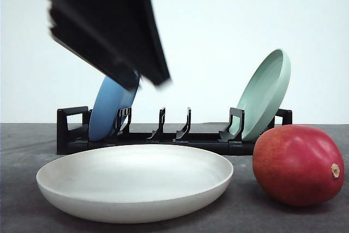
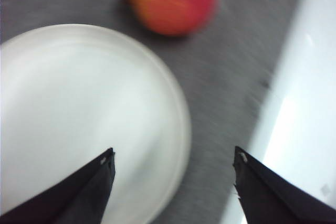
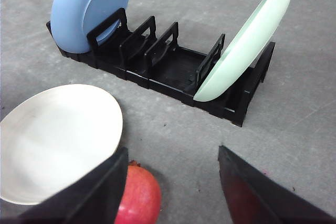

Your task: Place pomegranate in white plate

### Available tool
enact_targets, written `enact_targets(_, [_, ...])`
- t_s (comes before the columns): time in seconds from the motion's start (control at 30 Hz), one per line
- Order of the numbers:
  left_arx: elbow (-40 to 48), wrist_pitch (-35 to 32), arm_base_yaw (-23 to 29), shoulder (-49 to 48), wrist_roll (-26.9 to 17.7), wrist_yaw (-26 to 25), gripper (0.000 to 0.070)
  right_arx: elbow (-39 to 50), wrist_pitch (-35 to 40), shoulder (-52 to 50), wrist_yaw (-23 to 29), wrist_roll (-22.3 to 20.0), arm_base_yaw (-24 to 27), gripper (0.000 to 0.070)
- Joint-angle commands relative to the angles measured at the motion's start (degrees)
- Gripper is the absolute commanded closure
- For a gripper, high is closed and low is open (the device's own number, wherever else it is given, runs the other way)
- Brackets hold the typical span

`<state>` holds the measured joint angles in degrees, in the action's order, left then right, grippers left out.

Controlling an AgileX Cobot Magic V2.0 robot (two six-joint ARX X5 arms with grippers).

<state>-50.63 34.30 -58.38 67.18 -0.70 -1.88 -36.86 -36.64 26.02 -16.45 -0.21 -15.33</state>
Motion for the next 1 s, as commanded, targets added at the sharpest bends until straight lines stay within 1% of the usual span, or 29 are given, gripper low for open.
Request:
enact_targets(0.0, [-1.11,-0.34,2.76,-1.98,3.40,-0.34,0.0265,-0.98,0.55,0.07,-0.02,0.17,-0.24,0.0356])
enact_targets(0.07, [-1.09,0.32,7.14,-5.05,2.78,-0.34,0.0265,-0.98,0.51,0.09,-0.04,0.17,-0.24,0.0356])
enact_targets(0.23, [-0.85,3.18,18.22,-11.86,-1.04,-0.34,0.0265,-0.98,-0.26,0.08,-0.07,0.17,-0.24,0.0356])
enact_targets(0.37, [0.58,3.37,27.85,-16.86,-2.22,-0.82,0.0265,-0.98,-1.16,0.09,-0.07,0.28,-0.24,0.0355])
enact_targets(0.47, [2.16,3.34,35.62,-20.04,-2.86,-3.86,0.0265,-0.98,-1.14,0.11,-0.11,1.98,-0.24,0.0355])
enact_targets(0.63, [5.63,2.99,47.00,-23.97,-2.72,-11.00,0.0265,-0.98,-1.18,0.11,-0.85,3.92,-0.24,0.0356])
enact_targets(0.7, [6.95,1.72,49.12,-25.13,-0.97,-11.74,0.0265,-0.98,-1.18,0.11,-2.15,5.51,-0.24,0.0355])
enact_targets(0.77, [8.11,0.11,50.26,-26.22,0.14,-11.70,0.0265,-0.98,-1.18,0.17,-3.09,8.12,-0.34,0.0355])
enact_targets(0.87, [8.37,-0.08,50.37,-26.77,0.62,-11.55,0.0265,-1.08,-1.55,0.50,-3.71,12.79,-1.16,0.0356])
enact_targets(0.97, [8.37,-0.08,50.07,-26.93,2.04,-11.53,0.0265,-1.11,-2.00,1.51,-2.62,18.10,-3.09,0.0356])
